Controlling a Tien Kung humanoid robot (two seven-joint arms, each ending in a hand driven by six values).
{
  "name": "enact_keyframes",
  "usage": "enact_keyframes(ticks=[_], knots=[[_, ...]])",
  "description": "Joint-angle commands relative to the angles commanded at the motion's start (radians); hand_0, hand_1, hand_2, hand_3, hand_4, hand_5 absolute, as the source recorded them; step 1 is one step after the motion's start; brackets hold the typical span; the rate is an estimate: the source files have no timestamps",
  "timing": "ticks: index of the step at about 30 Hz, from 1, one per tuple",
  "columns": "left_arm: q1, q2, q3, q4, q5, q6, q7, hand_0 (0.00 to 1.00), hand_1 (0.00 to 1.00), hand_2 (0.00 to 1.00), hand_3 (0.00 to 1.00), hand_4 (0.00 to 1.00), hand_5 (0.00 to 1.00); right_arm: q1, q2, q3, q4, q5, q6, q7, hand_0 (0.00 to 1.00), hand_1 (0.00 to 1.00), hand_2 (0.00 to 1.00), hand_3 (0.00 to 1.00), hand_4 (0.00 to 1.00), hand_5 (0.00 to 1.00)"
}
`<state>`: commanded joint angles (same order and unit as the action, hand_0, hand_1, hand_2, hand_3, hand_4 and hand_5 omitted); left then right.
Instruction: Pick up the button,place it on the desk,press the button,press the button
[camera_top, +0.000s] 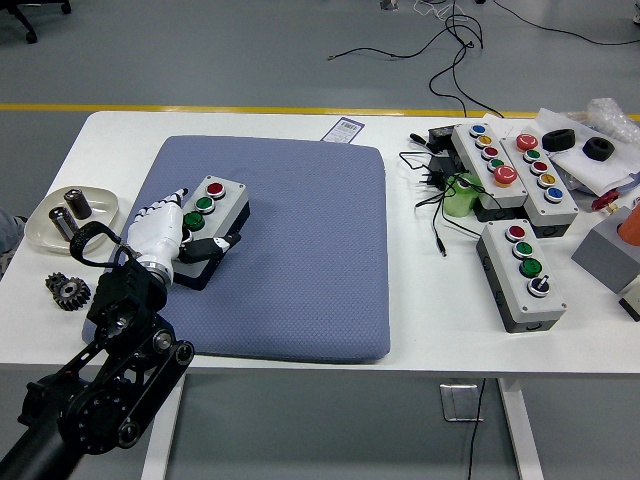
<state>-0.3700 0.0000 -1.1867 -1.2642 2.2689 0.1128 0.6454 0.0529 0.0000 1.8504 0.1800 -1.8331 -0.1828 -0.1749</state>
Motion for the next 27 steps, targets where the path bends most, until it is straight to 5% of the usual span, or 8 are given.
enact_keyframes(ticks=[9, 10, 15, 16, 21, 22, 27], knots=[[-0.024, 0.000, -0.016, 0.048, 0.000, -0.040, 0.000, 0.912, 0.998, 0.998, 0.998, 0.998, 0.552, -0.001, -0.001, 0.005, 0.000, -0.007, -0.001, -0.001, 0.542, 0.675, 0.725, 0.630, 0.303, 0.157], [-0.026, 0.000, -0.016, 0.051, 0.000, -0.038, 0.000, 0.876, 0.998, 0.998, 0.998, 0.970, 0.425, -0.002, -0.001, 0.005, 0.000, -0.008, -0.001, -0.001, 0.541, 0.673, 0.725, 0.630, 0.304, 0.156], [-0.041, 0.000, -0.024, 0.065, 0.000, -0.054, 0.000, 0.876, 0.998, 0.998, 0.998, 0.970, 0.425, -0.003, -0.001, 0.015, 0.000, -0.020, -0.002, -0.002, 0.541, 0.673, 0.725, 0.630, 0.304, 0.156], [-0.045, 0.000, -0.027, 0.068, 0.000, -0.063, 0.000, 0.815, 0.994, 0.998, 0.998, 0.941, 0.334, -0.003, -0.001, 0.016, 0.000, -0.022, -0.002, -0.002, 0.539, 0.673, 0.723, 0.630, 0.304, 0.157], [-0.055, 0.000, -0.035, 0.077, 0.000, -0.131, 0.000, 0.815, 0.994, 0.998, 0.998, 0.941, 0.334, -0.004, -0.002, 0.021, 0.000, -0.028, -0.003, -0.002, 0.539, 0.673, 0.723, 0.630, 0.304, 0.157], [-0.056, 0.000, -0.036, 0.078, 0.000, -0.146, 0.000, 0.640, 0.855, 0.998, 0.998, 0.862, 0.173, -0.004, -0.002, 0.021, 0.000, -0.027, -0.003, -0.002, 0.539, 0.672, 0.721, 0.631, 0.306, 0.156], [-0.063, 0.000, -0.037, 0.077, 0.000, -0.174, 0.000, 0.640, 0.855, 0.998, 0.998, 0.862, 0.173, -0.005, -0.002, 0.024, 0.000, -0.029, -0.004, -0.002, 0.539, 0.672, 0.721, 0.631, 0.306, 0.156]])
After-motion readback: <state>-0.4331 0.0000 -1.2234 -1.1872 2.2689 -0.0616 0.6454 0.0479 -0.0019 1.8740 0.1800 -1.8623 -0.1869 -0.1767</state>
